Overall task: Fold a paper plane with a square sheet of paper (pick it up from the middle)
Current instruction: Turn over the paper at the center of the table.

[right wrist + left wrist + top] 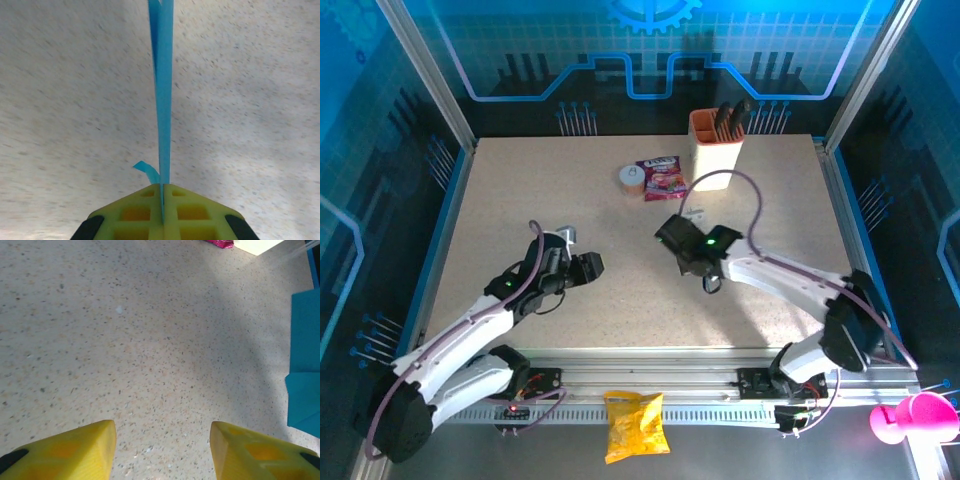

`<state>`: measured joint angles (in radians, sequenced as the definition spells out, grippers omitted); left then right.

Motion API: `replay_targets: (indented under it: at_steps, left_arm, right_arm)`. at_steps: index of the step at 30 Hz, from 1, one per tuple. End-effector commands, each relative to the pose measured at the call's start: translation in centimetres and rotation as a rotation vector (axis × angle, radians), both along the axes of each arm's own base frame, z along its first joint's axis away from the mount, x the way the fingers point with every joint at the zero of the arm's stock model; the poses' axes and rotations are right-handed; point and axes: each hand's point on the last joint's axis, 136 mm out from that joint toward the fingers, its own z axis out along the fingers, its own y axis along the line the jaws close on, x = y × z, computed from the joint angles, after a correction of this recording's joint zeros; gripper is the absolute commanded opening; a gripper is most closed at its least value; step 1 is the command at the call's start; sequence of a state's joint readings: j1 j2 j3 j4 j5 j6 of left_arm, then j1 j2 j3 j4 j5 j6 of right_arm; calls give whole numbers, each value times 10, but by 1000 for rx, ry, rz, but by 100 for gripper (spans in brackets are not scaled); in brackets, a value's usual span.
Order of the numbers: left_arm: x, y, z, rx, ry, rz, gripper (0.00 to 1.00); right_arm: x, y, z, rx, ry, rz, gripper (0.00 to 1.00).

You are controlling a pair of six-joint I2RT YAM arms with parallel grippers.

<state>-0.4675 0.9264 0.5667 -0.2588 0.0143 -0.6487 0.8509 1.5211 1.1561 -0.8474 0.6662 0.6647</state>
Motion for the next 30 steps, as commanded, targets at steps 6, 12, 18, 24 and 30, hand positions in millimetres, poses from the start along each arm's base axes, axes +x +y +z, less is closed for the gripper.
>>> replay_targets:
  at_steps: [6, 12, 18, 24, 30]
  left_arm:
    - [-10, 13, -6, 7, 40, 28, 53]
    - [-9, 16, -9, -4, 45, 39, 54]
    - [-3, 29, -5, -45, 36, 96, 54]
    - [9, 34, -1, -150, 34, 115, 54]
    - [21, 31, 5, -165, 16, 95, 56]
  right_arm:
    - [-19, 11, -39, -283, 33, -48, 0]
    - [-39, 51, -64, -270, 68, -32, 0]
    - [-48, 87, -89, -229, 121, -35, 0]
    - [-47, 127, -94, -65, 169, -11, 41]
    - [-38, 143, -50, 168, 173, 35, 52]
